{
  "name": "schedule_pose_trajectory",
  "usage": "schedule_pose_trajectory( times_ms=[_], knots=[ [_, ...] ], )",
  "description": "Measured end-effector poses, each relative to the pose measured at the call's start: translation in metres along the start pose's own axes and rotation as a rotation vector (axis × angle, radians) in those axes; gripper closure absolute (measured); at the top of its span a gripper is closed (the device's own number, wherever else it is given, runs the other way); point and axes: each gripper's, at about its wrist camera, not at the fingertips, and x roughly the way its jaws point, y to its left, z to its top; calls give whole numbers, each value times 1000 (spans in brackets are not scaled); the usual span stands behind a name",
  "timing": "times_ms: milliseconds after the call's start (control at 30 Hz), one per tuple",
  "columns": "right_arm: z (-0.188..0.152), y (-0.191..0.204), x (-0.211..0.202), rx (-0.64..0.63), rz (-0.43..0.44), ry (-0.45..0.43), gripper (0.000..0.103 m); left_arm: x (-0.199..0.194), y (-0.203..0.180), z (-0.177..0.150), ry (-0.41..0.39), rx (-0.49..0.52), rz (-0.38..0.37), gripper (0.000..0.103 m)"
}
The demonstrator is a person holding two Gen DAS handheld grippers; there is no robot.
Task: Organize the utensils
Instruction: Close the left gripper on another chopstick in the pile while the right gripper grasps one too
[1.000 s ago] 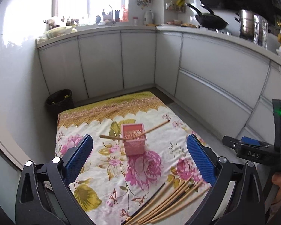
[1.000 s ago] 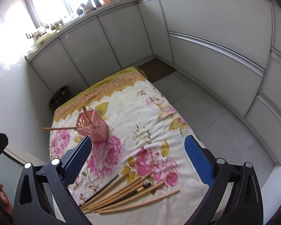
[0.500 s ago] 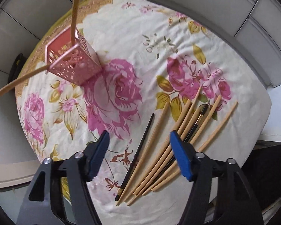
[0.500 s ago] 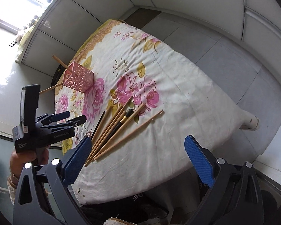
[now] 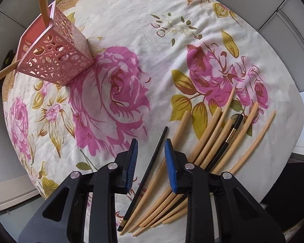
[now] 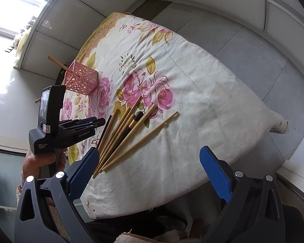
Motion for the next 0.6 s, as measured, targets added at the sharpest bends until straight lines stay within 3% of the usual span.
schedule_pose_trajectory(
  times_ms=[233,367,600],
  knots=[
    [5,-1,6,15,-17,16,7,16,-4,5,32,34,-40,94],
    [8,-2,18,34,-33,50,7,18,-2,3,34,48,-47,96],
    [24,-1,53,150,-32,147,7,10,14,-25,-63,-65,-99,97]
  ],
)
